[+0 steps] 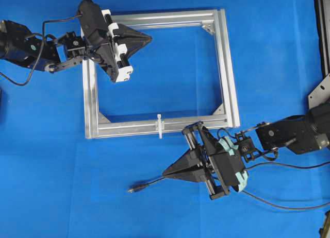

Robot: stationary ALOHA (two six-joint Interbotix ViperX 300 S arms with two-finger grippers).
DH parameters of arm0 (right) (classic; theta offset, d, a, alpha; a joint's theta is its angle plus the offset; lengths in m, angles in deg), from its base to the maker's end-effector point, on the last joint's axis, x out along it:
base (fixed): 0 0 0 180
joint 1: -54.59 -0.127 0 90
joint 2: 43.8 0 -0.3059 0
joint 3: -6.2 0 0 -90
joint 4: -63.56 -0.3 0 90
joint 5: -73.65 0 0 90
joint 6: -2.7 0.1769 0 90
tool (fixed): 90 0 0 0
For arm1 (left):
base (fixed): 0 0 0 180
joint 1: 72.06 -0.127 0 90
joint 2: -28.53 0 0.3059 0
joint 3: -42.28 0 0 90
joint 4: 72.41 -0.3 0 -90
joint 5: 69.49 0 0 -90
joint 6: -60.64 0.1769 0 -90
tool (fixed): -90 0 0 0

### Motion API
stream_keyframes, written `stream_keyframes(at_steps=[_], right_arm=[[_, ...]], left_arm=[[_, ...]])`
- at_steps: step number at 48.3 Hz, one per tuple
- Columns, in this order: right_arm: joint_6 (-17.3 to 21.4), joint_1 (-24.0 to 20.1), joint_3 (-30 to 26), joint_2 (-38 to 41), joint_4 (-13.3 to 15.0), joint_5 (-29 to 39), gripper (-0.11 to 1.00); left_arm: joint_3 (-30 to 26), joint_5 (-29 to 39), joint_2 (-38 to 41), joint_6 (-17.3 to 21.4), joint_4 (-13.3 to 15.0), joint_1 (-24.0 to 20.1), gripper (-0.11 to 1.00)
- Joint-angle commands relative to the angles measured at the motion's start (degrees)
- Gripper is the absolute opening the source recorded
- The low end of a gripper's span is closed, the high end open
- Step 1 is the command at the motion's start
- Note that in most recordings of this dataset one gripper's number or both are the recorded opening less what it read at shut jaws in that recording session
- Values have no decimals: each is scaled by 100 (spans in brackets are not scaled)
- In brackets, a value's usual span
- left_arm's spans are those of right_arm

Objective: Insert the wire through the string loop located in the center.
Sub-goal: 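Open the right gripper above the black USB cable plug end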

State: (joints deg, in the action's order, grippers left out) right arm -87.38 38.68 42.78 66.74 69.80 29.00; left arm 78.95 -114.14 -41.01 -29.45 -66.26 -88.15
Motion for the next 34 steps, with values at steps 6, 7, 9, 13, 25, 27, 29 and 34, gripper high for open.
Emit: stream_keyframes(at_steps=[6, 7, 9, 13, 25, 27, 29, 34], right_arm=[[26, -44, -97, -255, 9, 123, -5], [35, -53, -97, -264, 9, 141, -5], [79, -70, -97, -272, 9, 141, -5], [202, -88, -88, -281, 9, 132, -5], [457, -105, -97, -281, 9, 176, -5], [492, -123, -97, -281, 9, 176, -5], [563, -123, -97, -281, 9, 176, -4], [668, -123, -97, -281, 0, 176, 9]], left_arm=[[-53, -26, -211, 26, -123, -9, 0], [-44, -26, -220, 26, -123, 0, 0], [-26, -26, -220, 26, -123, -9, 0], [0, -44, -229, 26, -123, -9, 0], [0, -44, -237, 26, -123, -9, 0], [0, -53, -237, 18, -123, 0, 0], [0, -53, -237, 18, -123, 0, 0], [-9, -62, -237, 18, -123, -9, 0]])
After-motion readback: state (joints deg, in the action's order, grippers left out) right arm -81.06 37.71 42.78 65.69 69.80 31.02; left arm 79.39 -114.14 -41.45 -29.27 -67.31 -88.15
